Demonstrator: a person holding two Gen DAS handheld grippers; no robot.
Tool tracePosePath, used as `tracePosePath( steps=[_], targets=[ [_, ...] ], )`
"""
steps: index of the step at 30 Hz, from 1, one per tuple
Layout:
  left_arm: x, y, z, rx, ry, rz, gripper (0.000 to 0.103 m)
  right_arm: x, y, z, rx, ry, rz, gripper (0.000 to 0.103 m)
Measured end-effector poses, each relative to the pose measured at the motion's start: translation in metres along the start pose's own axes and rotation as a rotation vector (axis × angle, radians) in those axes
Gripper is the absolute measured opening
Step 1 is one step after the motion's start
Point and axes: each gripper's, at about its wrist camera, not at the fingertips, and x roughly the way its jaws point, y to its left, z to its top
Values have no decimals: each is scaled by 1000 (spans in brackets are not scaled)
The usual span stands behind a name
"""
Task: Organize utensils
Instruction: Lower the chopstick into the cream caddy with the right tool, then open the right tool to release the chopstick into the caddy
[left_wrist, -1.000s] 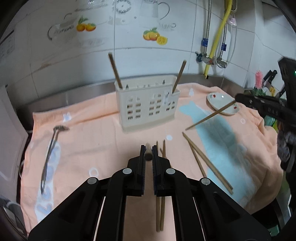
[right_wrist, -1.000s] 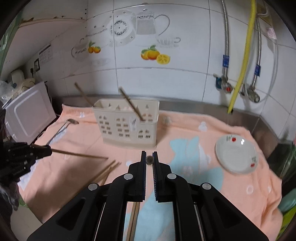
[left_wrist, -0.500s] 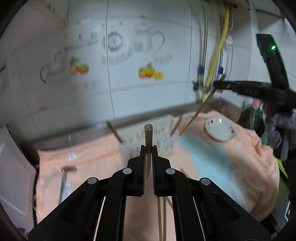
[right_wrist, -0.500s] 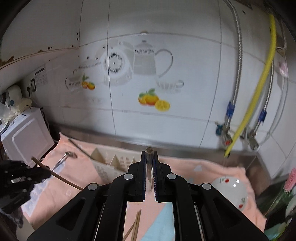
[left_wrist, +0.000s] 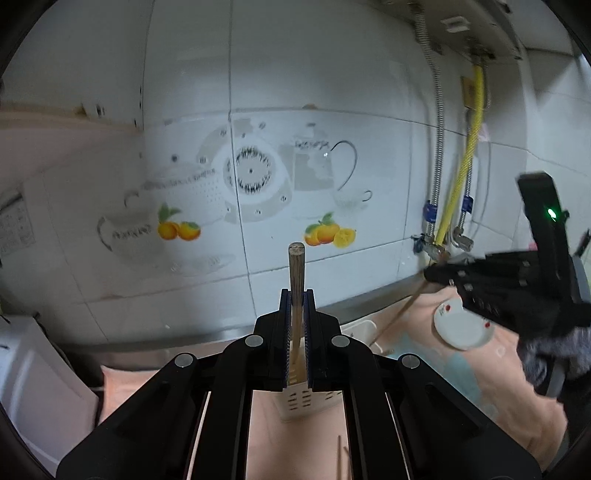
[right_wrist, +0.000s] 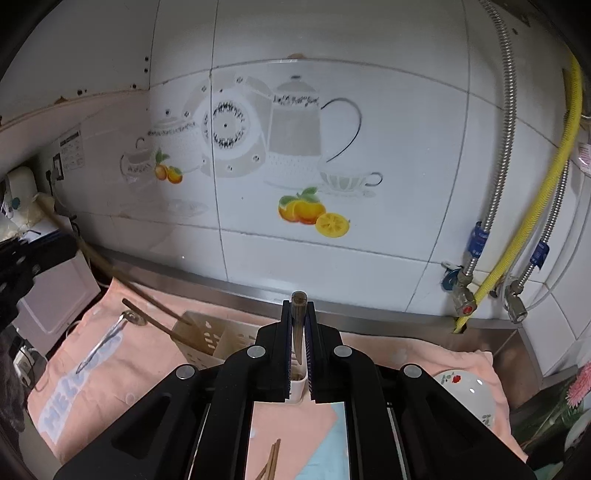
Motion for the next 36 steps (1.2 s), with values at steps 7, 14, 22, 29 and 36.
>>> tracePosePath(
  steps=[7, 14, 22, 29, 36],
  targets=[
    [41, 18, -21, -77, 86, -3, 5, 13, 4, -7, -6, 26, 2, 6],
    [62, 27, -39, -113, 146, -14, 6, 26, 3, -15, -5, 52, 0, 7],
    [63, 26, -44, -113, 153, -21, 7, 35, 0, -23, 8, 68, 0, 7],
    [49, 22, -44, -95, 132, -11, 31, 22, 0, -25, 6, 45, -10, 24],
    [11, 18, -54, -83, 93, 0, 57, -8, 1, -45, 0, 5, -21, 44]
  ],
)
